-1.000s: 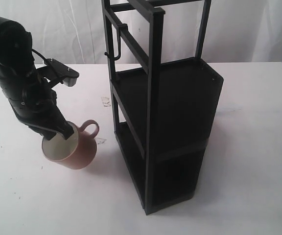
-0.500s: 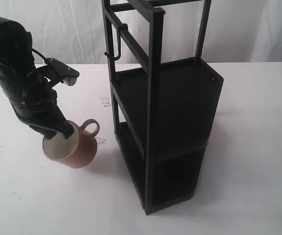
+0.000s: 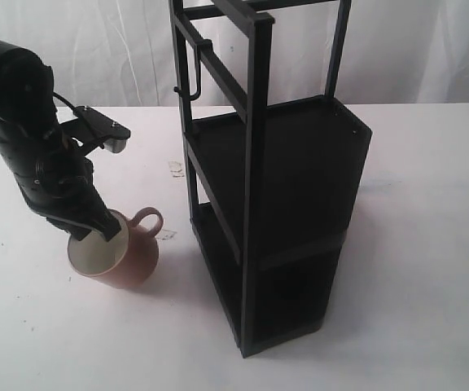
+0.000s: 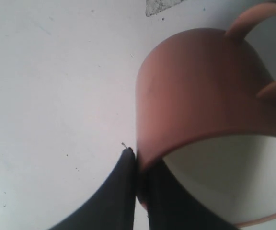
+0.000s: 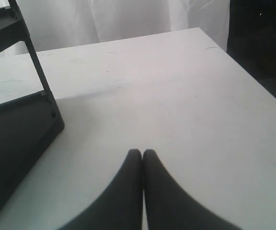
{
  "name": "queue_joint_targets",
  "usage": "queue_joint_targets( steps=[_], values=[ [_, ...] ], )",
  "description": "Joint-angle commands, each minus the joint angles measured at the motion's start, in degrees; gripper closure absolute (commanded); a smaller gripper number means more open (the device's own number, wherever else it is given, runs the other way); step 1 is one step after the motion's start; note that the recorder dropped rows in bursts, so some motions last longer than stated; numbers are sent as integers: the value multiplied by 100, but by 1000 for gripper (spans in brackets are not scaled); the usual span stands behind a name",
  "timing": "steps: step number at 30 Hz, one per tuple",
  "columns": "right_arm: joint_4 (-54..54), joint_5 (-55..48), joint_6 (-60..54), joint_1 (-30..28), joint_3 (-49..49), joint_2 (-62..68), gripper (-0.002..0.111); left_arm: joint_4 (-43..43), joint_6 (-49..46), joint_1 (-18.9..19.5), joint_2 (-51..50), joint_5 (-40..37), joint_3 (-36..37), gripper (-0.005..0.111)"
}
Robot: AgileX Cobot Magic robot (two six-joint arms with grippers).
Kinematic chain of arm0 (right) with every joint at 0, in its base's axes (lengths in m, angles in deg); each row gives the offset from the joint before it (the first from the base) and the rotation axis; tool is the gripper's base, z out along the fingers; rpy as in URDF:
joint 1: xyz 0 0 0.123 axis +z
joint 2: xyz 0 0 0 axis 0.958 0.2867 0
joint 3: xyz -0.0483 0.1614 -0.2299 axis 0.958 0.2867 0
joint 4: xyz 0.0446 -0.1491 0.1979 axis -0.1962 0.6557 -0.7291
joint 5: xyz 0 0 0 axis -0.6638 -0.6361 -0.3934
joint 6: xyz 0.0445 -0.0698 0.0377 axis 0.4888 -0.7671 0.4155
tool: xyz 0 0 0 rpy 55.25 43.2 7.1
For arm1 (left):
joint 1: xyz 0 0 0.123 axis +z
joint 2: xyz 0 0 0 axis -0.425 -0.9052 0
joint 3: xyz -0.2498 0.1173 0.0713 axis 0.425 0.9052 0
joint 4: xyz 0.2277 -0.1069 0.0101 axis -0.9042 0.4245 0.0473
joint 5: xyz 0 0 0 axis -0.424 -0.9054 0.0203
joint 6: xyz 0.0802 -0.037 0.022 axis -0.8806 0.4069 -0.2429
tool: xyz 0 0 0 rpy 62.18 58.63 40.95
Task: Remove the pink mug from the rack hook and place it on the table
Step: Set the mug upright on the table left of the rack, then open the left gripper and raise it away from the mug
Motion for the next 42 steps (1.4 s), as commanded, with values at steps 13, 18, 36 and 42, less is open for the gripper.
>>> queue_joint_targets(
  steps=[13,18,36,42],
  values=[
    [39,33,-144,38,12,-19,108,85,28,-29,43,-92,35,107],
    [39,33,-144,38,12,-19,108,85,16,-29,43,103,180,107],
    [39,33,-144,38,12,-19,108,85,16,-29,43,222,315,75],
    [39,33,-144,38,12,-19,108,85,16,-29,43,208,265,54]
  ],
)
